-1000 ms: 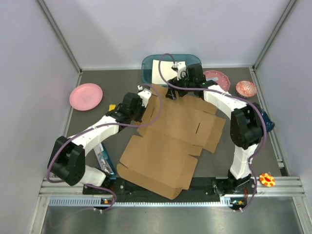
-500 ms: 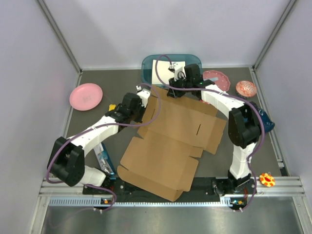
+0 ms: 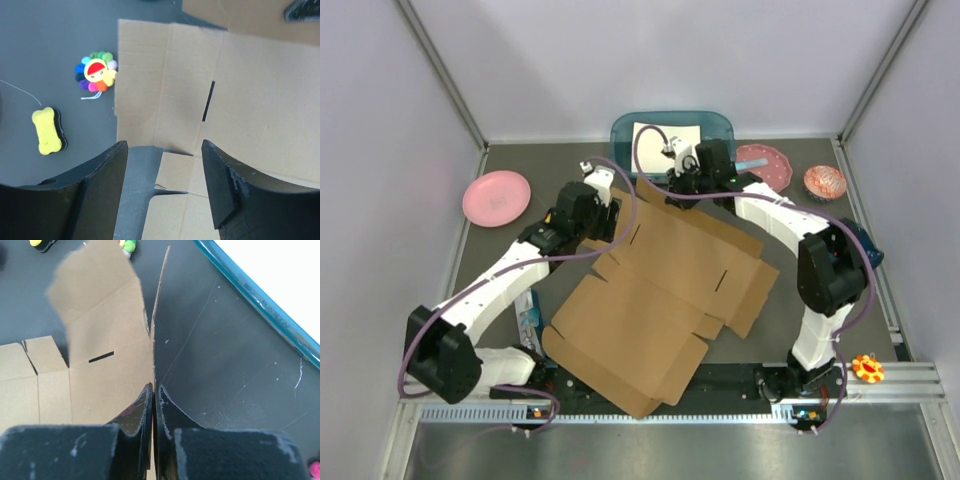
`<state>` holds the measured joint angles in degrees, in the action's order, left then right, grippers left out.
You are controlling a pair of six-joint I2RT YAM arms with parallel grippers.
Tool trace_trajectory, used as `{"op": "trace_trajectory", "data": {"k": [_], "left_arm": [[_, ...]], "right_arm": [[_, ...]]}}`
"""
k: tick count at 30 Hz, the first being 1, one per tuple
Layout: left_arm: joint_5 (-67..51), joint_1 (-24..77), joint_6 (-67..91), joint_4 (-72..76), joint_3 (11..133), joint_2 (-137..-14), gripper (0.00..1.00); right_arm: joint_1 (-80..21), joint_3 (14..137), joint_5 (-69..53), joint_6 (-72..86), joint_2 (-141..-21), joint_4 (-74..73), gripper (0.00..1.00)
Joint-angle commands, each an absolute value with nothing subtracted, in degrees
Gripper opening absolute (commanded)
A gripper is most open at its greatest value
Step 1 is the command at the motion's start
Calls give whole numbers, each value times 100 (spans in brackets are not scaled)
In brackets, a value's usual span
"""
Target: Fold the paper box
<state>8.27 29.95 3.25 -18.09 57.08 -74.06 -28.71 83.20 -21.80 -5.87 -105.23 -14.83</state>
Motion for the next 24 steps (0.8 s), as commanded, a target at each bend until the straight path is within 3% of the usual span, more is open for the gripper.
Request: {"op": "trace_trajectory", "data": {"k": [1,11,15,19,24], "left_arm": [[1081,3006,702,-1671,6021,-6944,67],[27,2796,888,-169,5775,-7066,67],[-991,2086,1667,359,5932,-7521,68],[-3437,1530,1943,1018,6108,-8085,66],[-3972,1485,1355,1826,5880,-8165,69]], "right_arm": [[-2883,8139,-2293,-607,-10020,-1371,0],[-2742,7638,-3181,-298,-9264,-1063,0],[-2760,7331,-3217,-474,-8913,-1099,0],[-2812,7084,-3181,-659,-8596,-1098,0],[-2804,7128,-3348,-729,-8604,-1283,0]]}}
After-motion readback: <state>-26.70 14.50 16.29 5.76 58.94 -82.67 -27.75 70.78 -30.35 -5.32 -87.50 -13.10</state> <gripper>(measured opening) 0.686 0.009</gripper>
